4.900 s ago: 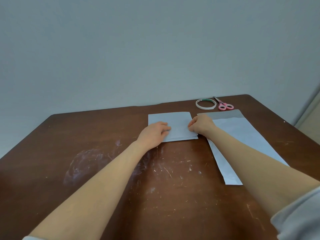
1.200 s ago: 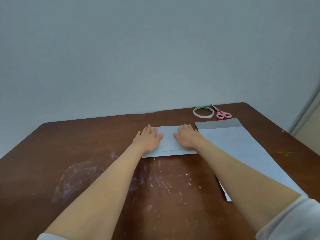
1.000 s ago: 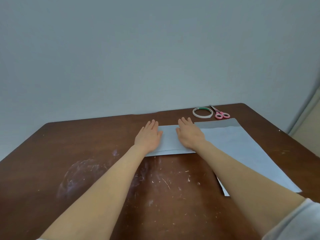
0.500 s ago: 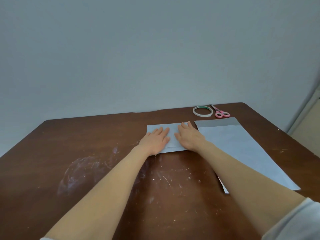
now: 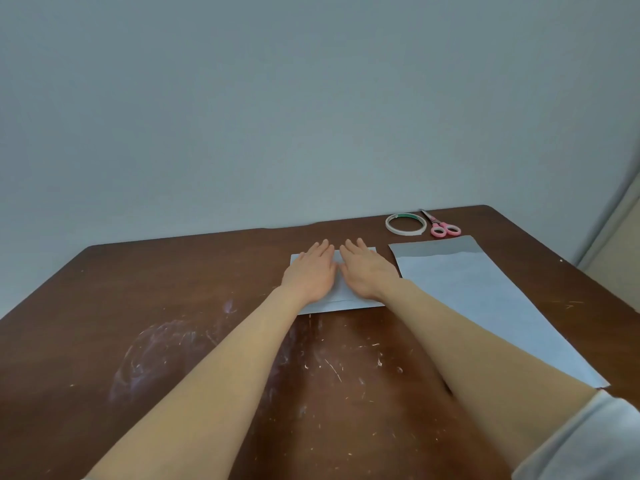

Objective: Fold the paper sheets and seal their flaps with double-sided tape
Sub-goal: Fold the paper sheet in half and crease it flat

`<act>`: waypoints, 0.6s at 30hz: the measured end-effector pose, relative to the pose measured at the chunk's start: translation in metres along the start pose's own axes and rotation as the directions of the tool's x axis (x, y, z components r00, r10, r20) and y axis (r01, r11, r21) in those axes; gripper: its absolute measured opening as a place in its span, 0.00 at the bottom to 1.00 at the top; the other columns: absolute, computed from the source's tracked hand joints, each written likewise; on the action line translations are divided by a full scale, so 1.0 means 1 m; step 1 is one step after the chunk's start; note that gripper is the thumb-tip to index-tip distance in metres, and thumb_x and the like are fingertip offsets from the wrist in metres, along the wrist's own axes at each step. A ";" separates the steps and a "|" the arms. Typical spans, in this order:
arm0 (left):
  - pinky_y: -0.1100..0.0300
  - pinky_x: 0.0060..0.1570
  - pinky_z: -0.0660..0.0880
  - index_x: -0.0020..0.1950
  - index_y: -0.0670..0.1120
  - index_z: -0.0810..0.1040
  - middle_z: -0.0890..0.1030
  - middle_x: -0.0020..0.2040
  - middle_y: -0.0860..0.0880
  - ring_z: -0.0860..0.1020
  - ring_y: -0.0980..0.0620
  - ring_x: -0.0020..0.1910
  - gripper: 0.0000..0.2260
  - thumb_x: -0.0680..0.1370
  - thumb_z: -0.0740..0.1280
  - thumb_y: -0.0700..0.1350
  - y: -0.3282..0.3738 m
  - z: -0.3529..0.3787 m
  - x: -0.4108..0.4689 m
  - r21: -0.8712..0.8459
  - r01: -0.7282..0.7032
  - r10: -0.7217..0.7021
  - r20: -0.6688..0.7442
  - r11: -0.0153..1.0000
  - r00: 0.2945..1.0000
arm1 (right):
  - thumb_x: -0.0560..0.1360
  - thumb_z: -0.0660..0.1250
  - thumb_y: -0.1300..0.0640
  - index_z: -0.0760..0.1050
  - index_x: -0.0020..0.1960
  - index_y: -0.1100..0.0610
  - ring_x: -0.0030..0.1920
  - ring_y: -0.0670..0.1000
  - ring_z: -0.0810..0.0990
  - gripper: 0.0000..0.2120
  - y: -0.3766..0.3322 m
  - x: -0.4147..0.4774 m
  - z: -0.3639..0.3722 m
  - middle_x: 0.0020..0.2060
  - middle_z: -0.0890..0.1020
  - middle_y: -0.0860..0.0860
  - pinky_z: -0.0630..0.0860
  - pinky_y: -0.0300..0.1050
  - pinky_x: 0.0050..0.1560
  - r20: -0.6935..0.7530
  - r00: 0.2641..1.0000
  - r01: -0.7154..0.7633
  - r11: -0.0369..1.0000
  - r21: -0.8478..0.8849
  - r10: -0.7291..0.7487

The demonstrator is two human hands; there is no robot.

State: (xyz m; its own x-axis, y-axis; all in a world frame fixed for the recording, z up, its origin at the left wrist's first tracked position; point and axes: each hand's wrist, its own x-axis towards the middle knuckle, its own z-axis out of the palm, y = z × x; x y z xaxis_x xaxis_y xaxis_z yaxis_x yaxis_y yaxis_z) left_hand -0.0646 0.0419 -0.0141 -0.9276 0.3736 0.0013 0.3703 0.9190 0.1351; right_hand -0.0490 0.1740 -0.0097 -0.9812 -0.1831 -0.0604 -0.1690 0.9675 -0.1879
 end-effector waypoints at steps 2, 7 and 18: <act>0.54 0.76 0.49 0.78 0.43 0.50 0.49 0.79 0.47 0.48 0.49 0.78 0.22 0.84 0.46 0.47 0.000 0.004 0.006 -0.013 -0.003 0.003 0.014 1.000 1.000 | 0.84 0.45 0.56 0.48 0.79 0.60 0.78 0.54 0.43 0.24 -0.002 0.004 0.005 0.79 0.48 0.54 0.48 0.50 0.76 -0.002 1.000 -0.003 1.000 0.023 0.003; 0.49 0.76 0.46 0.79 0.49 0.47 0.46 0.79 0.48 0.45 0.48 0.78 0.23 0.84 0.44 0.50 -0.008 0.012 0.005 -0.006 0.021 -0.020 0.142 1.000 0.990 | 0.84 0.44 0.54 0.47 0.79 0.61 0.78 0.56 0.43 0.25 0.005 0.009 0.015 0.79 0.48 0.56 0.47 0.51 0.76 0.094 0.996 -0.016 1.000 0.016 0.014; 0.53 0.76 0.47 0.79 0.45 0.48 0.47 0.79 0.46 0.46 0.49 0.78 0.23 0.84 0.45 0.49 -0.013 0.008 -0.012 -0.010 0.077 -0.077 0.004 0.997 0.997 | 0.84 0.43 0.48 0.45 0.79 0.61 0.78 0.55 0.42 0.28 0.007 -0.006 0.006 0.78 0.45 0.56 0.46 0.51 0.77 0.012 0.999 -0.051 0.998 -0.042 0.051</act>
State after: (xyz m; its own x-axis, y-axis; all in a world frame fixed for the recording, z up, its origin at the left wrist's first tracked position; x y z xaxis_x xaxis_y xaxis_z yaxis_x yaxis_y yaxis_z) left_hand -0.0580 0.0266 -0.0235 -0.9533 0.3018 -0.0133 0.2969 0.9439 0.1447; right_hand -0.0441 0.1805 -0.0163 -0.9874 -0.1353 -0.0818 -0.1226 0.9820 -0.1435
